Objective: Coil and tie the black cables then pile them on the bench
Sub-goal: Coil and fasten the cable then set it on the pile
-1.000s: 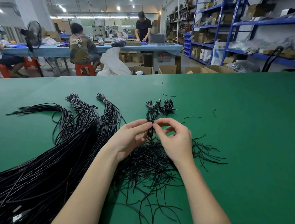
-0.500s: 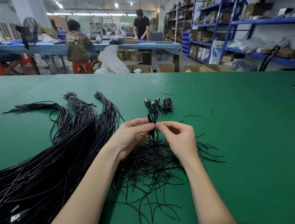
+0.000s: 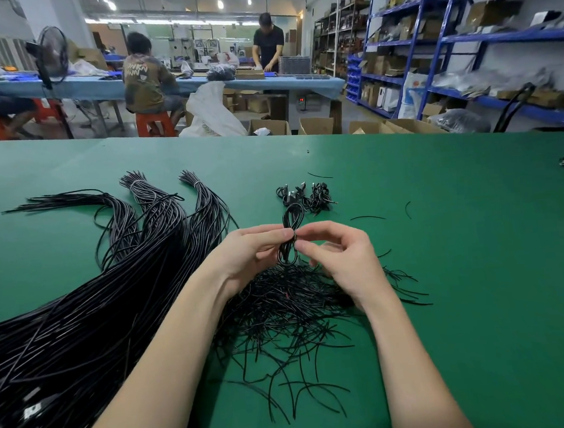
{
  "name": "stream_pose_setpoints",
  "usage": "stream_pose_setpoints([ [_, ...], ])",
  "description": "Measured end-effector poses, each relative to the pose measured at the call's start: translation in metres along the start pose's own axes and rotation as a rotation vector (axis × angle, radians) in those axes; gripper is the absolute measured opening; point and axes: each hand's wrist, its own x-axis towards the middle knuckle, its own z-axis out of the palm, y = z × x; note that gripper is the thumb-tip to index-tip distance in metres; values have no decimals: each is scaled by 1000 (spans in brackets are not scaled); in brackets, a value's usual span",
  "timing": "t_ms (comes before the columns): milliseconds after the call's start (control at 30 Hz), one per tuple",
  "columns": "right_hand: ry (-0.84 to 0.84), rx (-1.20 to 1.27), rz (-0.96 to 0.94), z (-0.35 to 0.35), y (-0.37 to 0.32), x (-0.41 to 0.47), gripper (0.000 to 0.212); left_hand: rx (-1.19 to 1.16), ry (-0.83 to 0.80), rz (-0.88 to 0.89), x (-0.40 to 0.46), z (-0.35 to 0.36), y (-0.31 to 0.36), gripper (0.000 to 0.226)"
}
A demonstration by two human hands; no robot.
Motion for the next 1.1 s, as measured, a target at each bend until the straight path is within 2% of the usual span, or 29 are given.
stream_pose_setpoints([
  [67,56,-96,-77,1,3,1,14,4,-9,-25,0,0,0,37],
  [167,132,-266,-247,1,6,0,9,-19,-36,-73,0,2,2,42],
  [267,196,-377,-435,6,7,0,5,-76,-59,-102,0,5,2,19],
  [333,266,-342,-457,11,9,0,12,-118,-69,-97,-1,8,1,18],
  [400,319,-276,-372,16,9,2,17,-148,-91,-51,-1,10,0,29],
  [467,321,-124,-185,21,9,3,15,-145,-105,35,-1,11,-1,33],
  [567,229,247,201,22,5,4,12,-77,-87,102,-1,9,1,36],
  [633,181,339,341,21,6,3,11,-13,-60,98,-2,9,0,36],
  [700,220,211,233,23,9,3,9,-15,-19,54,-2,9,-1,30],
  [767,276,-23,-27,25,12,2,5,-95,11,1,-1,9,2,26],
  [867,337,-221,-294,21,16,2,6,-147,7,-56,-3,10,7,42],
  [1000,332,-350,-442,14,19,0,13,-205,-2,-96,-6,12,8,48],
  [1100,321,-434,-513,13,20,0,17,-237,-20,-137,-7,10,11,43],
])
